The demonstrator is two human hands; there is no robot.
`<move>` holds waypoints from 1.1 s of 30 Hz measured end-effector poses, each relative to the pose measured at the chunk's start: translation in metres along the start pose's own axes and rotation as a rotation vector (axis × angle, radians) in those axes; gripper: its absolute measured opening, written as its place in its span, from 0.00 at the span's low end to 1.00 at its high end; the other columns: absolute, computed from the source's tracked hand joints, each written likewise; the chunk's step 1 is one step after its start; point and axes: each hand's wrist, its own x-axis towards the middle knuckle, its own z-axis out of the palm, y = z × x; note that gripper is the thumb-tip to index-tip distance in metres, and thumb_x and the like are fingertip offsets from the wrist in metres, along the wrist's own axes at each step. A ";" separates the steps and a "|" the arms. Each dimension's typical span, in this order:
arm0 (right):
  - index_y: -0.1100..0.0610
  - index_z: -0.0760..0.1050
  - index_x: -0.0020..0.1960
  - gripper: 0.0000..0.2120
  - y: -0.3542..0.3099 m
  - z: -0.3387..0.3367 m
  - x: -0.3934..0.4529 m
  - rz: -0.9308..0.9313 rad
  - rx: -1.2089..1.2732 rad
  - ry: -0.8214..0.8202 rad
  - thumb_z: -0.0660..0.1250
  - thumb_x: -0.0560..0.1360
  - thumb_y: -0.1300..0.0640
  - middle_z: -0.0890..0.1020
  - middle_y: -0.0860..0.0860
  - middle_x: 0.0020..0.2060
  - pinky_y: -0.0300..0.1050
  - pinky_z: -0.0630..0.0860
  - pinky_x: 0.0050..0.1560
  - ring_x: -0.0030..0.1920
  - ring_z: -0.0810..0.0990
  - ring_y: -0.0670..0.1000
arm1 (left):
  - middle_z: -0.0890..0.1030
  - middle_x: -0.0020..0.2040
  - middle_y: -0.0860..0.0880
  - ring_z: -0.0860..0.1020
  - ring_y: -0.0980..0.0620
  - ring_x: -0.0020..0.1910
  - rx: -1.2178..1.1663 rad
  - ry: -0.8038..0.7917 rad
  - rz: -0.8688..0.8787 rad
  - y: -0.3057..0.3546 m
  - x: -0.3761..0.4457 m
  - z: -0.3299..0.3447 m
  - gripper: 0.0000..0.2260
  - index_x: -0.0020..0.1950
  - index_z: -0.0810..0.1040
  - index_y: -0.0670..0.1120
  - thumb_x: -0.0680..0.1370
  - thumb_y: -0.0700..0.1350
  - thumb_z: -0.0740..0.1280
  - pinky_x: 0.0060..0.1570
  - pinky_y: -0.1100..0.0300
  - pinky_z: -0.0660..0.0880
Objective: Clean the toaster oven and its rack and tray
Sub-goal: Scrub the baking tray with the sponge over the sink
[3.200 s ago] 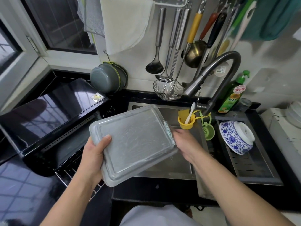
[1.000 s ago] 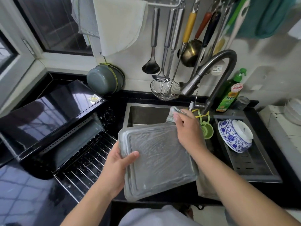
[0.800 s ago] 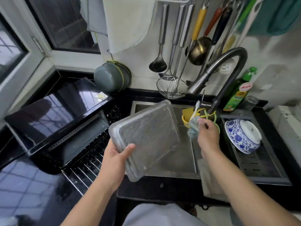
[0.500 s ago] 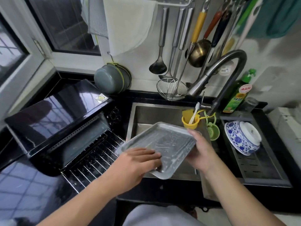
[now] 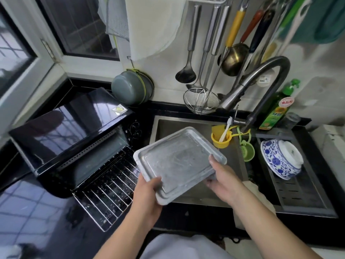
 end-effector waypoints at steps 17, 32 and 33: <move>0.55 0.75 0.70 0.20 0.038 0.060 -0.009 -0.800 -1.038 -0.481 0.61 0.80 0.66 0.69 0.46 0.71 0.35 0.52 0.75 0.72 0.62 0.42 | 0.78 0.69 0.38 0.78 0.35 0.66 0.138 -0.380 0.042 0.005 0.007 0.005 0.54 0.75 0.67 0.69 0.67 0.17 0.52 0.59 0.39 0.78; 0.58 0.75 0.70 0.22 -0.041 0.033 0.018 -0.940 -0.966 -0.419 0.62 0.78 0.70 0.69 0.49 0.68 0.32 0.57 0.74 0.68 0.64 0.39 | 0.78 0.59 0.36 0.78 0.37 0.57 0.091 -0.479 0.006 -0.039 0.007 0.076 0.45 0.75 0.71 0.55 0.63 0.22 0.58 0.62 0.36 0.72; 0.57 0.75 0.70 0.22 -0.043 0.033 0.017 -0.901 -0.988 -0.483 0.62 0.79 0.69 0.69 0.49 0.69 0.32 0.56 0.74 0.69 0.64 0.39 | 0.76 0.59 0.35 0.77 0.36 0.56 0.045 -0.441 0.017 -0.039 0.007 0.081 0.40 0.72 0.73 0.49 0.63 0.24 0.59 0.63 0.33 0.71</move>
